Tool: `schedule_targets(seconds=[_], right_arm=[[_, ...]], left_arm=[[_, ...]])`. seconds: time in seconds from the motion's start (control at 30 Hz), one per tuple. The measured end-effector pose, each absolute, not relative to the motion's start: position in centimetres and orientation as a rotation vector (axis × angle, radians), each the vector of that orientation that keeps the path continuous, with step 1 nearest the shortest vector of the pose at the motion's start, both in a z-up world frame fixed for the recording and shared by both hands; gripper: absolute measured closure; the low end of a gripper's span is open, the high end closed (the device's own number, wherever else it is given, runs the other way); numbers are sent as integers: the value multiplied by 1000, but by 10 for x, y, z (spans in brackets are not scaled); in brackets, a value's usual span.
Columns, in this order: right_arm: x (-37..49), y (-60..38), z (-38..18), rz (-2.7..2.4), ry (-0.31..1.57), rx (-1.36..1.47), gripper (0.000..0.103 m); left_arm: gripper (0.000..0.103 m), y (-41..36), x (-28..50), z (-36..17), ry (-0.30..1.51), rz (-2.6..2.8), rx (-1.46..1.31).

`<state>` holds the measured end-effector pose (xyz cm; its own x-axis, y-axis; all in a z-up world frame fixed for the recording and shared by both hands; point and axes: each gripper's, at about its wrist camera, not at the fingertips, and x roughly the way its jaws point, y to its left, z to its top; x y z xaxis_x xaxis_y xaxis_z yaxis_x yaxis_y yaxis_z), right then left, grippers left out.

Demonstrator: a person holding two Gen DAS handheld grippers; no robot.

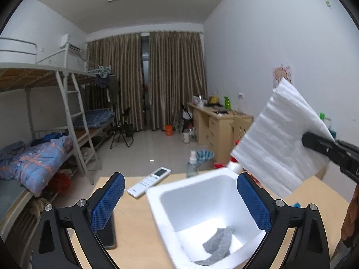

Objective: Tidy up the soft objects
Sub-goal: 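Open the left gripper to drop the sock into the foam box while the right gripper lowers the cloth, then lower the white cloth into the foam box and open the right gripper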

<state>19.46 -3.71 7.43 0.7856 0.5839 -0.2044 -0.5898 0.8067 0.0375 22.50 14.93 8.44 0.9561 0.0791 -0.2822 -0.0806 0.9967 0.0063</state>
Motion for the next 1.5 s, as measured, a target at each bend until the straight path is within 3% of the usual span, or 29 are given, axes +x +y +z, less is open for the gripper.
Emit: schedule_targets(seconds=[0.57, 1.07, 1.1, 1.13, 1.2, 1.23, 1.27, 1.5], right_arm=[[212, 3, 66, 761, 245, -65, 99], [226, 22, 40, 809, 376, -97, 98], [225, 23, 39, 813, 374, -98, 96], [223, 23, 40, 814, 373, -101, 87], [221, 22, 39, 810, 369, -101, 58], [220, 20, 39, 805, 365, -96, 36], [218, 19, 40, 801, 353, -90, 30], [220, 13, 41, 818, 343, -40, 28]], left_arm=[[0, 208, 218, 71, 228, 109, -133], [0, 210, 214, 59, 221, 64, -182], [0, 209, 215, 58, 224, 61, -180], [0, 208, 215, 57, 225, 60, -178], [0, 207, 215, 57, 222, 44, -175], [0, 206, 213, 57, 220, 40, -174], [0, 205, 212, 57, 215, 35, -173], [0, 203, 207, 55, 200, -7, -177]])
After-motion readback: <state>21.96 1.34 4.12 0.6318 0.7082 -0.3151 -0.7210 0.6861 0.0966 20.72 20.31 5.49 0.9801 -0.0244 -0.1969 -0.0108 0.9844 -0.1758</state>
